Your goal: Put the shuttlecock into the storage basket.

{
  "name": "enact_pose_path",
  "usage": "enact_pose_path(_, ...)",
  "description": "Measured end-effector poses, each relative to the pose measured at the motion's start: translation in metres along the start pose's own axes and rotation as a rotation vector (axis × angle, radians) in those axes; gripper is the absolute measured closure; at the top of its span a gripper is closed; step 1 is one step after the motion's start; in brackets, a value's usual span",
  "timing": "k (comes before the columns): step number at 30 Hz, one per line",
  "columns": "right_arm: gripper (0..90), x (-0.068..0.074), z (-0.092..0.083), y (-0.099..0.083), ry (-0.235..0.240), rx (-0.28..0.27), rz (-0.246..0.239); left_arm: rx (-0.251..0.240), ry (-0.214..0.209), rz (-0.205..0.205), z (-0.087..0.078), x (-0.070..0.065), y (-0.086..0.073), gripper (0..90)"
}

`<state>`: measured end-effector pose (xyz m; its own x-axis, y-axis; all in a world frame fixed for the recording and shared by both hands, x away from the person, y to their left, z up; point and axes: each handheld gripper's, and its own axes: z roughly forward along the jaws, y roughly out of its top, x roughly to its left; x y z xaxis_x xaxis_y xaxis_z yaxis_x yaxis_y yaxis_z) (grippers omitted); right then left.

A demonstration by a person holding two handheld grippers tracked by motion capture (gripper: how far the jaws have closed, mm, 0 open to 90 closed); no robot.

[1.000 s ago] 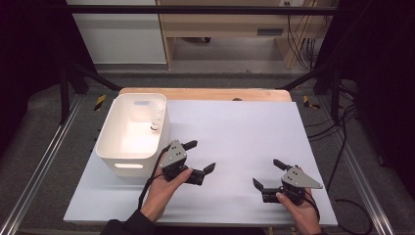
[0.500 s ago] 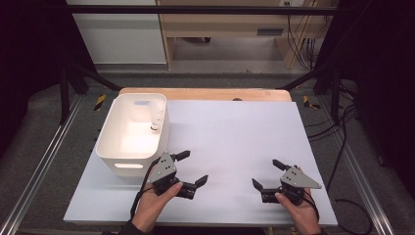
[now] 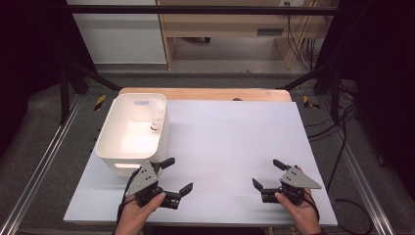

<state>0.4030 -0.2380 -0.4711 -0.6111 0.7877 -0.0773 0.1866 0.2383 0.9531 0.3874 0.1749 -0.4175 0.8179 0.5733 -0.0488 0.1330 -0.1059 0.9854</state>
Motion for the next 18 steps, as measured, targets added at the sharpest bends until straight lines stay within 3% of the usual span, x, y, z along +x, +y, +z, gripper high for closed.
enact_pose_path(4,3.0,0.001,0.000,0.001,0.006,-0.006,-0.001,-0.009,0.010,0.003,-0.013,0.002,0.001,2.3)
enact_pose_path(18,3.0,0.001,0.001,0.000,-0.002,0.003,-0.012,-0.042,0.124,0.011,-0.064,0.014,-0.001,2.4)
